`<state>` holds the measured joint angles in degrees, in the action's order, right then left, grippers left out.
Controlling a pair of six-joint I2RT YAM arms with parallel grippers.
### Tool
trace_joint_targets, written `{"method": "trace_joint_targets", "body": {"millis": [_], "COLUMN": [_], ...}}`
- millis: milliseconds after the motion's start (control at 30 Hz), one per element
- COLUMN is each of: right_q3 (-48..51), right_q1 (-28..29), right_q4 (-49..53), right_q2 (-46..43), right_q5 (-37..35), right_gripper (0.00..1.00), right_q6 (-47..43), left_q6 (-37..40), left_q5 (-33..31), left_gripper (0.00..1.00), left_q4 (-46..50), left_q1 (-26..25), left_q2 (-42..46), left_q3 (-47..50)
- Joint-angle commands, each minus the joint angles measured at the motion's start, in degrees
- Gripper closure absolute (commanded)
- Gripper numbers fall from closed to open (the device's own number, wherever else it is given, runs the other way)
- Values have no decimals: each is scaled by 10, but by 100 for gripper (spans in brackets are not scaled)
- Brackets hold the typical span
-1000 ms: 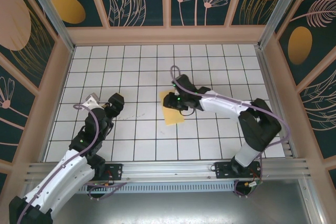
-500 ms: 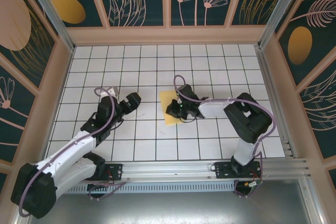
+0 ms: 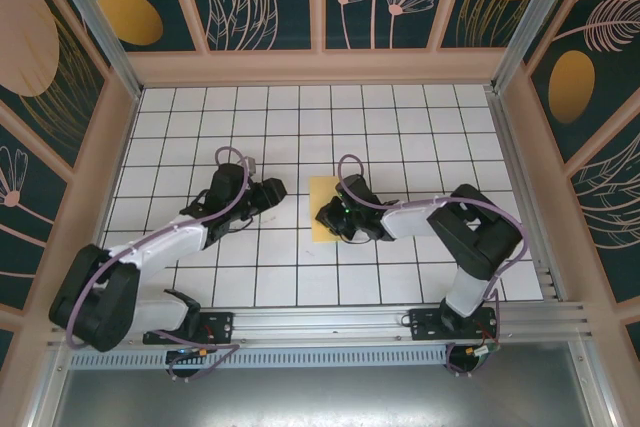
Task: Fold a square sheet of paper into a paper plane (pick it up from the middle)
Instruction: Turn over the paper at the center of the table, then third fold the triangle at the center of the table.
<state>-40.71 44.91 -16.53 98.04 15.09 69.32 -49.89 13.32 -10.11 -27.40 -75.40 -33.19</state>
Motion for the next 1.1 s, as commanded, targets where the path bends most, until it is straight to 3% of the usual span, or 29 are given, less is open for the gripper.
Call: {"method": "trace_joint_targets", "body": {"millis": [0, 167, 300, 467, 700, 1067], "right_q3": [-20, 35, 101, 166, 124, 81], "right_q1": [-4, -42, -92, -113, -114, -90], "right_q4": [32, 85, 73, 1, 28, 52], "right_q2": [-68, -170, -236, -261, -189, -128], "right_q5": [-2, -63, -72, -52, 36, 46], "right_gripper": [81, 73, 45, 47, 51, 50], "right_q6": [-75, -91, -65, -77, -124, -138], "left_q6": [4, 6, 19, 25, 50, 58], "left_q5": [42, 41, 29, 25, 24, 36], "left_gripper": [61, 64, 70, 70, 71, 73], "left_q4": [-23, -33, -13, -10, 17, 24], "left_q1": [-7, -38, -60, -70, -70, -70], "left_q2": [-36, -85, -132, -181, -257, -323], "left_q3": [-36, -75, -113, -145, -200, -243]}}
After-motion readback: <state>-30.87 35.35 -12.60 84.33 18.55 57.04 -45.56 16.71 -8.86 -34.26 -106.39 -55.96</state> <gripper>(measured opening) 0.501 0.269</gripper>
